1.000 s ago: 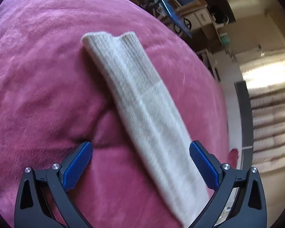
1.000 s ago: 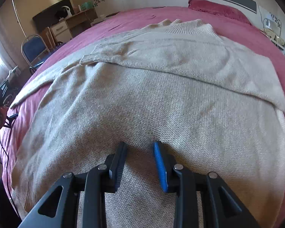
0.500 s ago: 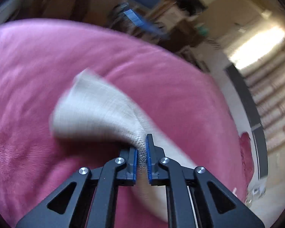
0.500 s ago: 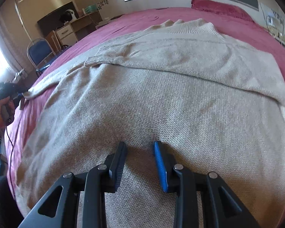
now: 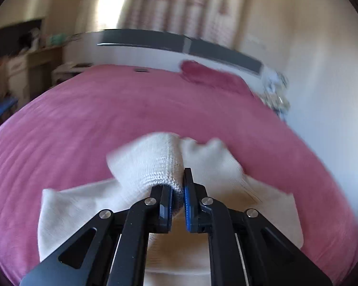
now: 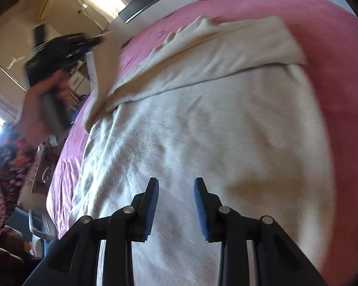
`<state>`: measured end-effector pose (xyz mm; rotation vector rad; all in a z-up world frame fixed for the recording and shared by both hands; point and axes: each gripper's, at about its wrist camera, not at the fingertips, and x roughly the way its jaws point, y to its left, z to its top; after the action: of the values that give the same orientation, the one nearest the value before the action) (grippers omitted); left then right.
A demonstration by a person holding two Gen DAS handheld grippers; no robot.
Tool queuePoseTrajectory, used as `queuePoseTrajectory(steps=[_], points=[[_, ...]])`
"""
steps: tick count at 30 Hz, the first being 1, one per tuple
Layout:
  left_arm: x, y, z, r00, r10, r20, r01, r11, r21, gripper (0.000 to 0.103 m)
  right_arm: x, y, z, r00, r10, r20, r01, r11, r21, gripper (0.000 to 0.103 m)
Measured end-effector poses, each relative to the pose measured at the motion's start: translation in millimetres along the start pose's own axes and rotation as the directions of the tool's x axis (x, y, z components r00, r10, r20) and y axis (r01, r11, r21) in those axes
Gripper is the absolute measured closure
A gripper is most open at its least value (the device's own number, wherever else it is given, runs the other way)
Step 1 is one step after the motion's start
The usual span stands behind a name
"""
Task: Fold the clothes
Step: 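Fold the held sleeve across the sweater body with the left tool and release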
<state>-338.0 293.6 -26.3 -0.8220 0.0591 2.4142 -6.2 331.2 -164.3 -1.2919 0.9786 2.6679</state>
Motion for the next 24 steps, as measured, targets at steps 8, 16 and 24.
queuePoseTrajectory(steps=[8,16,24], points=[[64,-114,-26,0.991,-0.018,-0.13,0.049,0.97,0.238,0.096,-32,-46,-12,0.999,0.004,0.051,-0.01,0.994,0.106,0.073],[88,-126,-70,0.946,0.018,-0.322,0.079,0.956,0.284,0.08,-28,-49,-18,0.999,0.041,0.028,-0.044,0.992,0.115,0.073],[-15,-32,-66,0.976,-0.2,-0.088,0.205,0.977,0.056,0.039,-38,-34,12,0.992,0.103,0.078,-0.109,0.991,0.081,0.072]])
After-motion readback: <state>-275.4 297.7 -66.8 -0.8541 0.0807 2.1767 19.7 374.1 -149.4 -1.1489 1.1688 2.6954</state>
